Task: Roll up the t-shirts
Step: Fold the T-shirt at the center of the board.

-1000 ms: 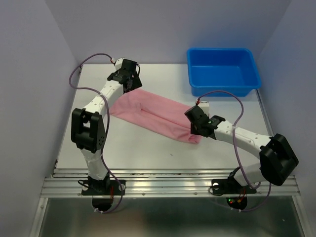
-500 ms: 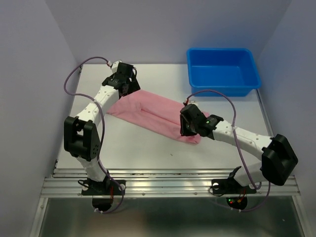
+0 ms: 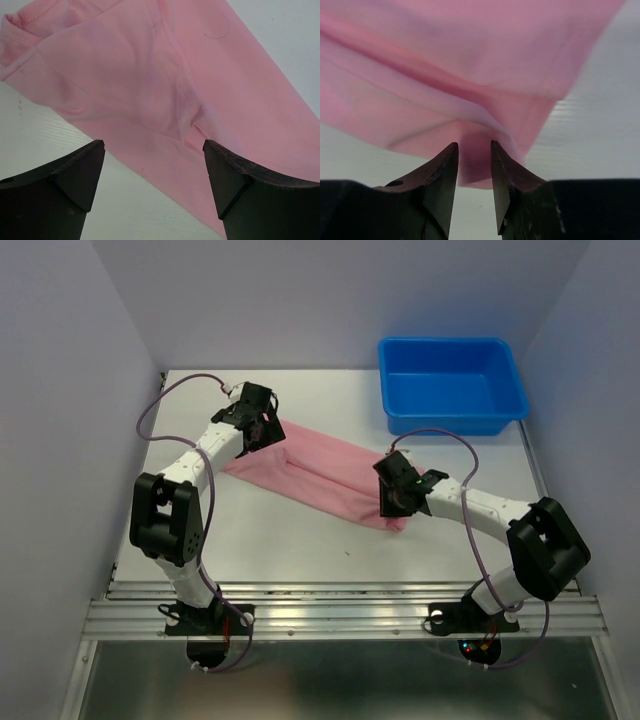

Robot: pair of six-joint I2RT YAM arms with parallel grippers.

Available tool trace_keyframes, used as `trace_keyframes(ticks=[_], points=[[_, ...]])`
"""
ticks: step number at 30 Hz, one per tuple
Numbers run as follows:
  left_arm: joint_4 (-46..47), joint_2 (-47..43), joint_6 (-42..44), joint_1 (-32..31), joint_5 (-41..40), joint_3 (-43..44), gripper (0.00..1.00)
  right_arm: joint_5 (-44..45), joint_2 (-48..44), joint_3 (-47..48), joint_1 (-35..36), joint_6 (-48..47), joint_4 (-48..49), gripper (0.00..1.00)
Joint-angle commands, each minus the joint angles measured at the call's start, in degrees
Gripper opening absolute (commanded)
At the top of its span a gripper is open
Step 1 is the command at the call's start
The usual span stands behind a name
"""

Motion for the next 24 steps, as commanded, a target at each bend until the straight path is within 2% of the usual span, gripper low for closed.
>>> trace_keyframes(ticks=[1,7,14,17,20,24], points=[[1.54,-1.56,-0.23,0.02,0.29,-0.37,0.91,9.50,-2.35,-0.88,-2.83,-0.59,-4.90,0.38],[1.63,-0.94,-0.23,0.02,0.46,-0.37,0.91,13.31,-0.94,1.14,-2.83,0.12,-8.85,0.37],[0.75,-0.68,-0.05,0.11,-1.99,-1.51,0.91,11.38,-7.43,2.20,-2.83,1.25,-9.38,0.37],[-0.04,-0.85,-0.58,1.51,-2.52,-2.91,0.90,7.26,-9.37,0.62,-2.83,1.87,-7.90,0.42],[0.14,-1.64,-1.02,4.06,-2.26,-5.37,0.89,1.98,-11.40,-2.19,-2.83,2.66,-4.91,0.53],[1.01,-3.22,-1.72,7.83,-1.47,-9.24,0.88,-1.10,-12.80,-4.22,-2.83,3.54,-2.62,0.57]])
